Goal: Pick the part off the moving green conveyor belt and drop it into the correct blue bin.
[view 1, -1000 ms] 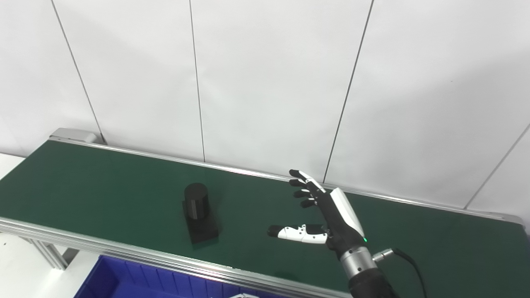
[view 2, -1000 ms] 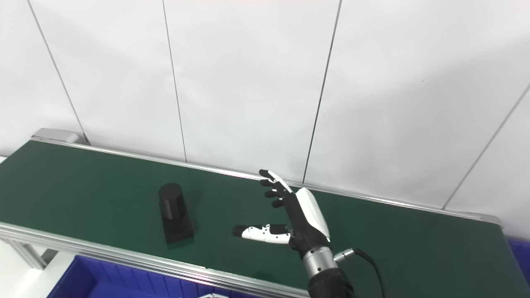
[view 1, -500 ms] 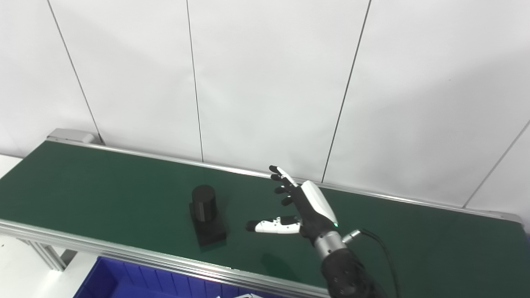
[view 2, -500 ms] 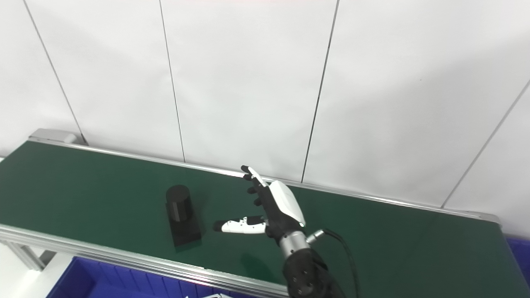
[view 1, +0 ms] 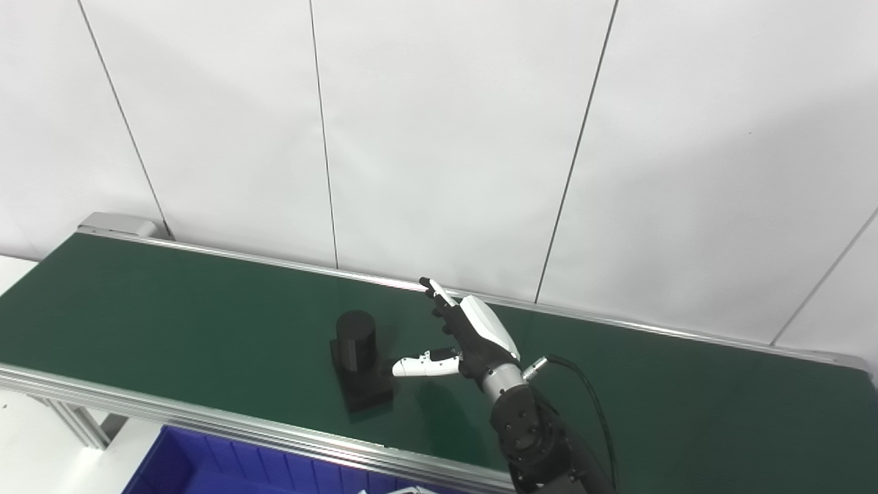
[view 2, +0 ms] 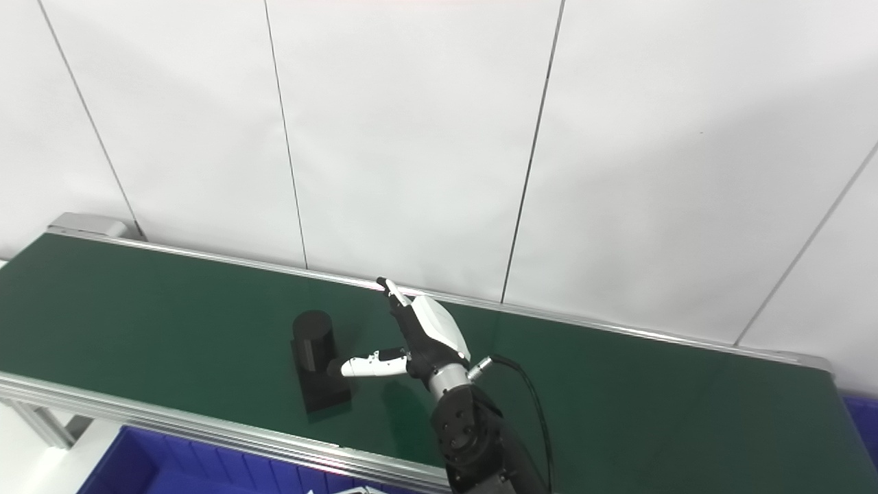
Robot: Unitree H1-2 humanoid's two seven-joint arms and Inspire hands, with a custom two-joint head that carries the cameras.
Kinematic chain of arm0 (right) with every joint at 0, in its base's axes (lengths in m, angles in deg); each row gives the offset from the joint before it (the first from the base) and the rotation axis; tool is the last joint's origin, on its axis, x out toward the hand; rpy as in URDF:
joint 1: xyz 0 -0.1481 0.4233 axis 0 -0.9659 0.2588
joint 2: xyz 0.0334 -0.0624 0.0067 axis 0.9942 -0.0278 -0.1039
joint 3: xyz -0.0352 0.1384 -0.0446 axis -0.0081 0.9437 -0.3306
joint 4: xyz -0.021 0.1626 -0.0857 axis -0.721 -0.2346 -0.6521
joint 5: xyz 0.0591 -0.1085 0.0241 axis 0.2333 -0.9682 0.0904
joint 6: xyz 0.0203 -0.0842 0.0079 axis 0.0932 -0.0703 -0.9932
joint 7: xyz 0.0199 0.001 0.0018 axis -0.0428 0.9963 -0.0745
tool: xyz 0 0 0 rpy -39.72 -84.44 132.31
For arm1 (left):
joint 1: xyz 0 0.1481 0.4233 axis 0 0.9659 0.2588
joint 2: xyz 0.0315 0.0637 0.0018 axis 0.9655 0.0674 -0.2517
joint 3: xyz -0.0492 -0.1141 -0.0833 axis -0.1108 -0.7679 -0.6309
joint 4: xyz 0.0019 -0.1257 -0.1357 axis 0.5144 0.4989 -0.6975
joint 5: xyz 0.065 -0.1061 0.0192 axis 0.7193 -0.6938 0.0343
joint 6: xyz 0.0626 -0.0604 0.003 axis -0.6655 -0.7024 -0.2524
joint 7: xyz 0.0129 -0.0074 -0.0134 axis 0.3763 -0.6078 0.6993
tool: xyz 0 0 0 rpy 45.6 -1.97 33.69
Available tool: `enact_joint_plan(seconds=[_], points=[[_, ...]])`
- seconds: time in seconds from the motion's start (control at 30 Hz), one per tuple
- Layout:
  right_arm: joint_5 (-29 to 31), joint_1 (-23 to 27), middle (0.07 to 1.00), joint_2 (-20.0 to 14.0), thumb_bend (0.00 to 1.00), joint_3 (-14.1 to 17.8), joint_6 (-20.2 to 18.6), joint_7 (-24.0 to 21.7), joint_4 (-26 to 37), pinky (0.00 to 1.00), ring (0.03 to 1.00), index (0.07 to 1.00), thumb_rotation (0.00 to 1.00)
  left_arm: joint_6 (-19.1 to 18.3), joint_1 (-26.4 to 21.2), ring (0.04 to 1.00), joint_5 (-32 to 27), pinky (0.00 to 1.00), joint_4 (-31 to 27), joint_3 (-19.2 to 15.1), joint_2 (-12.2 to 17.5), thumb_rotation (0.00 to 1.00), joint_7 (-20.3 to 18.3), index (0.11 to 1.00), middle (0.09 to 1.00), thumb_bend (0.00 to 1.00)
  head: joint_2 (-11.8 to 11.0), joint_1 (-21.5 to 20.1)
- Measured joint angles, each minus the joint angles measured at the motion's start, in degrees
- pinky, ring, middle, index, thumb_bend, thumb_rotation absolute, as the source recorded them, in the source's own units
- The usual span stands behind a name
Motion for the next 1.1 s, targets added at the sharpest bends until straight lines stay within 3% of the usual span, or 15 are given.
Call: enact_joint_plan(seconds=[0.33,0.73,1.1], points=[[0.6,2.5,0.958,1.3,0.85,-0.8,0.0,1.2,-6.0,0.81,0.901,0.976,0.47,0.0,0.0,0.655,0.1,0.58,-0.1,0.8,0.0,0.21,1.2,0.664,0.667,0.98,0.3,0.6],[1.4,6.0,0.946,2.8,0.85,-2.3,0.6,3.7,-17.4,0.80,0.880,0.969,0.48,0.0,0.0,0.640,0.1,0.57,-0.6,1.7,0.3,0.20,2.5,0.654,0.652,0.97,0.6,1.2],[1.2,9.4,0.923,5.2,0.84,-3.8,5.3,8.9,-27.2,0.75,0.856,0.944,0.43,0.0,0.0,0.629,0.9,0.56,-0.9,4.0,1.6,0.22,5.9,0.643,0.641,0.97,1.2,1.3]])
